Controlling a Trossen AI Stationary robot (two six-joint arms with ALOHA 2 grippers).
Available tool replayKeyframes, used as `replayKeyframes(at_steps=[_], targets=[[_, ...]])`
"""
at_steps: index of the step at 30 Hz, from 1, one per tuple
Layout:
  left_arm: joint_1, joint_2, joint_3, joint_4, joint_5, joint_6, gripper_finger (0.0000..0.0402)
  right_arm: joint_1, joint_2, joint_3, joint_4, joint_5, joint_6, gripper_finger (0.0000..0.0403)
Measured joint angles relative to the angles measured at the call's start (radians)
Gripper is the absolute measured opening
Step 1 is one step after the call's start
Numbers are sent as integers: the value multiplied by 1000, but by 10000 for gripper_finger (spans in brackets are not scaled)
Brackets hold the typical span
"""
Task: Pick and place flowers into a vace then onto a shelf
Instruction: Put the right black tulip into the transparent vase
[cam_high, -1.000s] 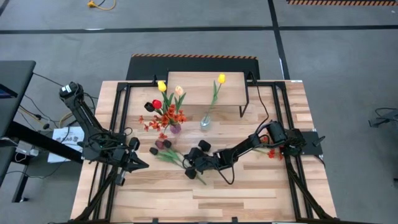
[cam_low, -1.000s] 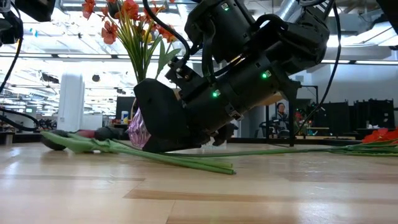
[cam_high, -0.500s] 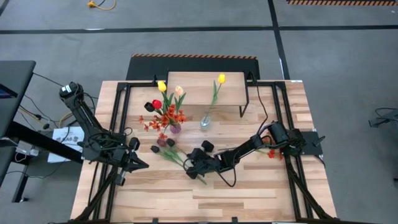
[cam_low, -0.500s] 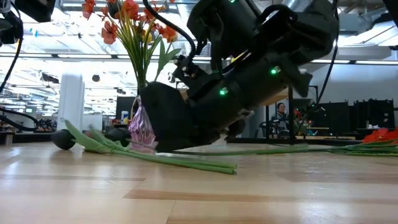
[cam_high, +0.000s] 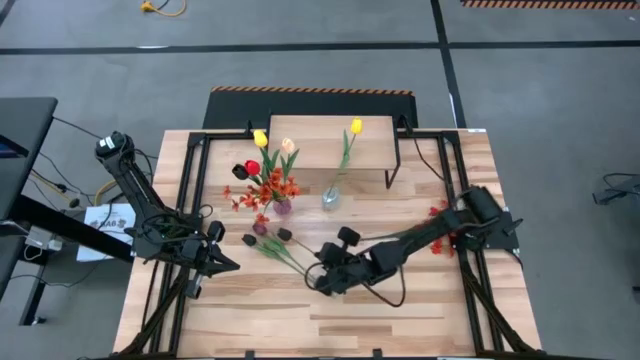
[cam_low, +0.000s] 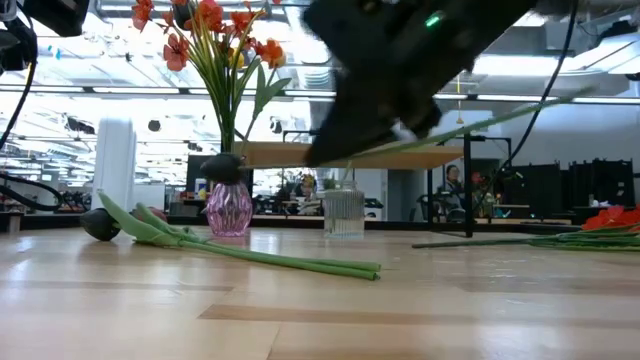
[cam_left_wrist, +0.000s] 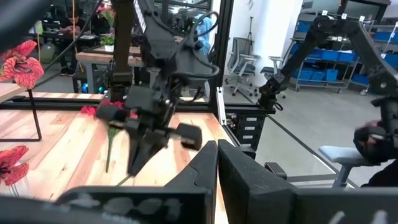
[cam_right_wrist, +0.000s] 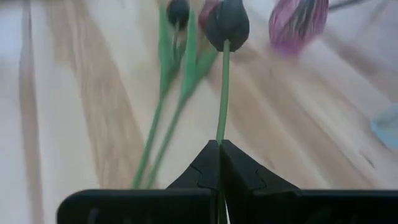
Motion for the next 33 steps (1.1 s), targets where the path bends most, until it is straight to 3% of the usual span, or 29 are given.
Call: replayKeyframes(at_steps=[7,11,14,19,21,24,29,31,33], targets=[[0,0,0,0,0,0,0,98,-111,0,-244,-39,4,0],[0,0,0,0,0,0,0,164,-136,0,-146,-49,-150,0],[0,0,0,0,0,0,0,203,-141,-22,66,-92,-358,0],[0,0,0,0,0,0,0,204,-163,-126,503,-412,-676,0],[0,0,0,0,1,0,0,190,-182,-199,649,-458,-738,0],[0,0,0,-6,1,-1,0,152,-215,-329,924,-455,-787,0],[0,0,0,-7,1,-1,0,81,-237,-614,1641,-448,-807,0],[0,0,0,-10,1,-1,0,57,-249,-689,1707,-411,-819,0],[1,0,0,-11,0,0,0,43,-318,-705,1611,-266,-822,0]])
